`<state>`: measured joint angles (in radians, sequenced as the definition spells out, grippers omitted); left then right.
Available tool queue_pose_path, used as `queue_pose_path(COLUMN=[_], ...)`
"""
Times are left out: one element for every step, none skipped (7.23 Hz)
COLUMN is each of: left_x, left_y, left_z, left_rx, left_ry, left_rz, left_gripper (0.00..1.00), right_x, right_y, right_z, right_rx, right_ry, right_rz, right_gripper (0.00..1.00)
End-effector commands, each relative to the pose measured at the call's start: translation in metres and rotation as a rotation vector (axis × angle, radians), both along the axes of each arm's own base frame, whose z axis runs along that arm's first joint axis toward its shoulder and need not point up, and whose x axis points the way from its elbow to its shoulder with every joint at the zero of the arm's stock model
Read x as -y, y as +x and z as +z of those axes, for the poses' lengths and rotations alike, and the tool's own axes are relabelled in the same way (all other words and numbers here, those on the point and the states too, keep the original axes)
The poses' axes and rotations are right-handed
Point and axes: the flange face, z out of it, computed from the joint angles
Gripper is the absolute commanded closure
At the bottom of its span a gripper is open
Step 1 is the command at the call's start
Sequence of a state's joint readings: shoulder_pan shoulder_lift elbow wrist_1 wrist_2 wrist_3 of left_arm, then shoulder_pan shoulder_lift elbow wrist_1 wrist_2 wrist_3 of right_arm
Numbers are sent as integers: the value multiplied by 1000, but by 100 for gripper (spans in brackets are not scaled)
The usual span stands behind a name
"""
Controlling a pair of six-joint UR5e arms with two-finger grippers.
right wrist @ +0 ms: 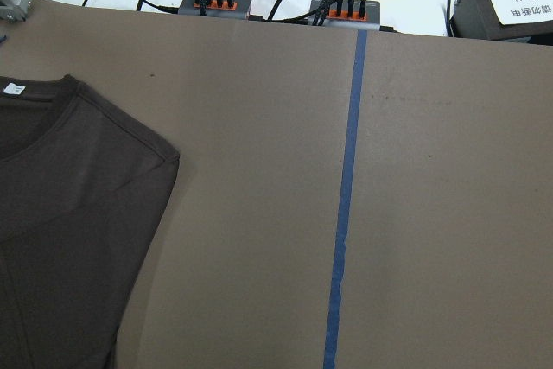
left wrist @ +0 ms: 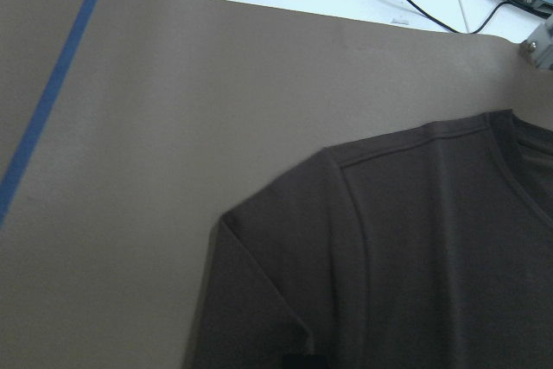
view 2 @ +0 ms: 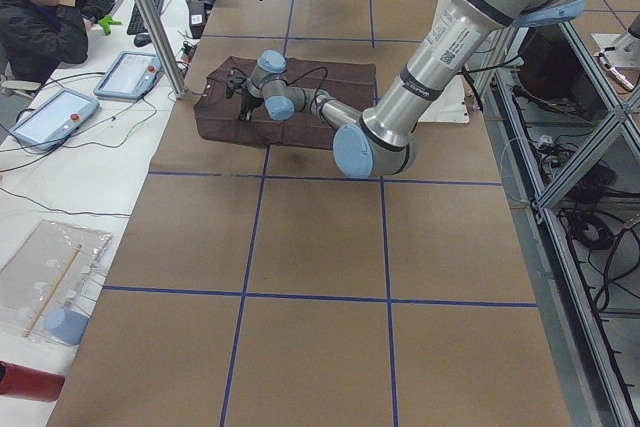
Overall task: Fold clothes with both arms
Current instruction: 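Grasp the sleeve nearest the left gripper and fold it inward over the shirt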
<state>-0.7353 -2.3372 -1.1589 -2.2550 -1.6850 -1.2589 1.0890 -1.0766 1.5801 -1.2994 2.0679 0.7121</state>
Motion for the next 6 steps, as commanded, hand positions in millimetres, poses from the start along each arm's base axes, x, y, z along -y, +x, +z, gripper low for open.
queue_pose_path(left_x=[-10, -10, -10, -10, -13, -22], left_y=[18, 18, 19, 18, 14, 0], left_z=[-10, -8, -1, 1, -8, -12], left_rx=[-20, -19, 31, 47, 37, 56], left_ry=[-20, -23, 32, 53, 69, 108], left_rz=[6, 5, 49, 65, 71, 97], left_gripper=[100, 70, 1, 0, 0, 0], right_x=[0, -1, -1, -2, -4, -16], right_y=[0, 1, 0, -1, -5, -20], right_z=[2, 4, 5, 4, -3, -17], right_rx=[-2, -2, -2, -1, 13, 53], right_ry=[-3, -4, -4, -1, -11, -44], right_rz=[0, 0, 0, -3, 6, 37], right_gripper=[0, 0, 0, 0, 0, 0])
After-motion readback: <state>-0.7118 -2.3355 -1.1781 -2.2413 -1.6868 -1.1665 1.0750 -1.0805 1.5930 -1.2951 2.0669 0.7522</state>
